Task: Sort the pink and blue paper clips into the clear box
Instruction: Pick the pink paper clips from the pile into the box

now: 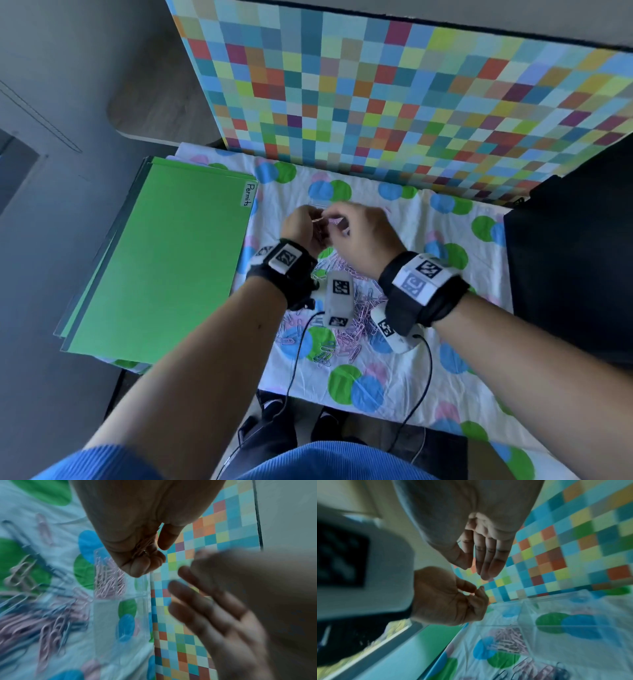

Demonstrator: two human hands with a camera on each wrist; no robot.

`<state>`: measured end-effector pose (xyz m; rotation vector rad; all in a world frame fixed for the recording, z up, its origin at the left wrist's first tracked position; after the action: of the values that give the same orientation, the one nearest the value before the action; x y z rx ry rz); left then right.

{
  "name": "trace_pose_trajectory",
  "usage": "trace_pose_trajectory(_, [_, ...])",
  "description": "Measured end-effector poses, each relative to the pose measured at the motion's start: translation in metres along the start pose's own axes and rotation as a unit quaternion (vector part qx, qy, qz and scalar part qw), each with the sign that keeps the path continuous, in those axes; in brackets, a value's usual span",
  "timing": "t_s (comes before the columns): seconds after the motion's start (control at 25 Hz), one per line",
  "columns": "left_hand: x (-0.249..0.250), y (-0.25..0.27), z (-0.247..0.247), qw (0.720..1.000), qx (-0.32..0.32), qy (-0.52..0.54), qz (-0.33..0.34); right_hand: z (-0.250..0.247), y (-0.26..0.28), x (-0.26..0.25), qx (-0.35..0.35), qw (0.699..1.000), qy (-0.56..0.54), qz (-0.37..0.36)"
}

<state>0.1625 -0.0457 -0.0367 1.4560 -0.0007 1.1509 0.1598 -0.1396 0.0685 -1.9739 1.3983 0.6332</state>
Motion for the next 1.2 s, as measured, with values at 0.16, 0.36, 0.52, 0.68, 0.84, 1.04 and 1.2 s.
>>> trace_pose_trajectory(0.16, [0.019,-0.021,0.008,0.993,0.001,-0.119,0.006,-0.035,0.002,0.045,0.048,0.996,0.011,0.070])
trace_pose_trajectory(0.36, [0.025,-0.028,0.009,0.950,-0.023,-0.304,0.063,-0.024,0.033,0.065,-0.020,0.996,0.024,0.082])
trace_pose_trajectory(0.52, [0.039,-0.012,0.019,0.896,-0.053,-0.400,0.188,0.001,0.054,0.055,-0.064,0.997,0.028,0.037])
trace_pose_trajectory(0.68, [0.042,0.037,-0.001,0.758,-0.088,-0.528,0.373,0.054,0.087,0.039,-0.197,0.979,0.053,-0.022])
trace_pose_trajectory(0.84, [-0.005,0.070,-0.068,0.595,-0.150,-0.680,0.401,0.070,0.111,0.046,-0.240,0.966,0.086,-0.034])
trace_pose_trajectory(1.04, [-0.058,0.068,-0.136,0.552,-0.148,-0.733,0.368,0.051,0.140,0.070,-0.230,0.968,0.102,-0.007])
trace_pose_trajectory(1.2, [-0.070,0.065,-0.143,0.560,-0.115,-0.713,0.406,0.047,0.170,0.068,-0.241,0.966,0.093,-0.015])
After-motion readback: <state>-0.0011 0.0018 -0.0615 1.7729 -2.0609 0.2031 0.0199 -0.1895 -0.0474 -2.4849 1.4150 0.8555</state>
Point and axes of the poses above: each hand's wrist, its own y-axis away from the middle knuckle, its own z-axis out of the palm, x = y × z, the point moved 8 cm from there along -y, towards the middle knuckle, and after that the axes turned 12 degrees about x, right-handed, at the moved point
